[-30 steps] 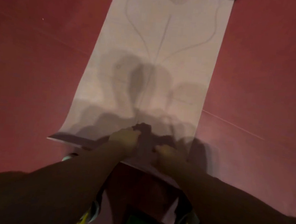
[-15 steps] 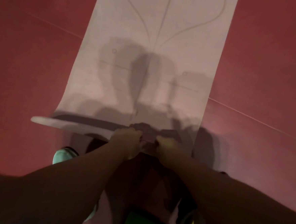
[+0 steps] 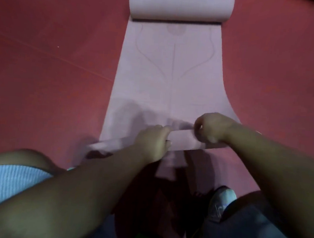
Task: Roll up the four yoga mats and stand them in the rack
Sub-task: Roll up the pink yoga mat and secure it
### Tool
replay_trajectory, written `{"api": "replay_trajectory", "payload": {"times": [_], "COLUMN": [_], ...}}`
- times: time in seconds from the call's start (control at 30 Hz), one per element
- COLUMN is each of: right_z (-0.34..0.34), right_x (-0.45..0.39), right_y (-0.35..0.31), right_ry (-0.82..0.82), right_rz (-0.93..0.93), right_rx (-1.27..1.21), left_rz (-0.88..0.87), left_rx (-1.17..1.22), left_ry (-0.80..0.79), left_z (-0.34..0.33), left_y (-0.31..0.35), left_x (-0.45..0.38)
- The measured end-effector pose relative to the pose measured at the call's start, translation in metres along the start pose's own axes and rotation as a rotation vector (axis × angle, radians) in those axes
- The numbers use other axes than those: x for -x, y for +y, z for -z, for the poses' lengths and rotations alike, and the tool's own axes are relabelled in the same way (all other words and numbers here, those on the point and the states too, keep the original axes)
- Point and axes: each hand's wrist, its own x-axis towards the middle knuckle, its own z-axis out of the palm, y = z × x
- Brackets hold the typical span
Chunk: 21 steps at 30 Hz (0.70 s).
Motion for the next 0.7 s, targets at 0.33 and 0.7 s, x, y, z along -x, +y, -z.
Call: {"api": "replay_trajectory", "payload": {"times": [0.33, 0.7], "right_z": [-0.021, -0.017], "right_x": [0.069, 0.080], "right_y": [-0.040, -0.047], "right_ry": [0.395, 0.481], "right_rz": [-0.017, 0.038], "right_rx": [0.147, 0.081], "left_rz": [-0.044, -0.091], "left_rx": [-0.185, -0.284], "left_ry": [0.043, 0.158], "left_z": [0.038, 0.066], "left_y": [0.011, 0.029], "left_x": [0.030, 0.043]}}
